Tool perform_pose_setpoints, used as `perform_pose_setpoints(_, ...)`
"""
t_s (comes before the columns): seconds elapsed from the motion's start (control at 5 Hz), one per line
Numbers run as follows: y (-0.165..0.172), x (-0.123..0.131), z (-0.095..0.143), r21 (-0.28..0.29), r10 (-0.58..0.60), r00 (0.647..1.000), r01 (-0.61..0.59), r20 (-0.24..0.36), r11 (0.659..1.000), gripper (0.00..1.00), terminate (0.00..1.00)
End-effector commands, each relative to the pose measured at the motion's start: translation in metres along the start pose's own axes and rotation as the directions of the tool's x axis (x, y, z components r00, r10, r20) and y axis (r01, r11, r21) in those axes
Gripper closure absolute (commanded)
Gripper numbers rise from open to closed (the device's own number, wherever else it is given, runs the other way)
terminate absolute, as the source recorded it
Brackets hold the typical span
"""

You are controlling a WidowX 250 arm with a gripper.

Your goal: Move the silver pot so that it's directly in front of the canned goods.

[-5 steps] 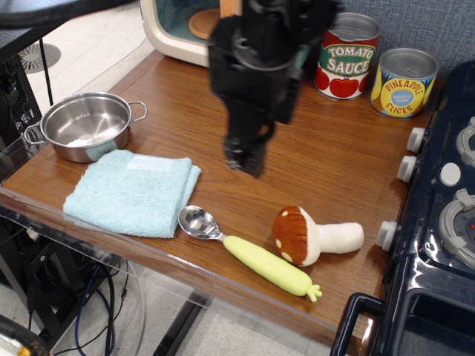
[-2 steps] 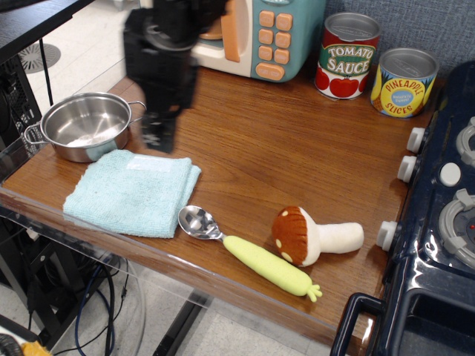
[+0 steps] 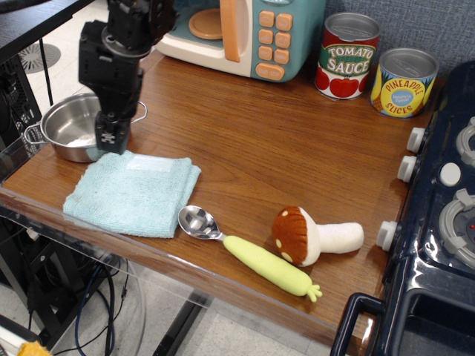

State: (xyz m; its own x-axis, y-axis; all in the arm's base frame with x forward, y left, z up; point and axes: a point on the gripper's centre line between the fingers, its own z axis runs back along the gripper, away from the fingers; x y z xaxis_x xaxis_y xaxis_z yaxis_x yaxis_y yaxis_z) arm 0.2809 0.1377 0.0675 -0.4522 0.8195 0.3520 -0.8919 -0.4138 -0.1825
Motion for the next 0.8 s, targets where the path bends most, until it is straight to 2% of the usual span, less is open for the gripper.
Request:
perform_pose_setpoints(0.0,-0.014,0.037,-0.016,0.014,0.086,0.992,-0.088,0.096,0.996,0.0,0.0)
perform_pose_setpoints(0.4,-0.016,0.043,-0.039,0.081,0.082,0.987,-0.094,0.139,0.992,0.0,0.0)
perform_pose_setpoints(0.6,-0.017,0.044,-0.052,0.108,0.076,0.985,-0.093,0.152,0.99,1.0,0.0)
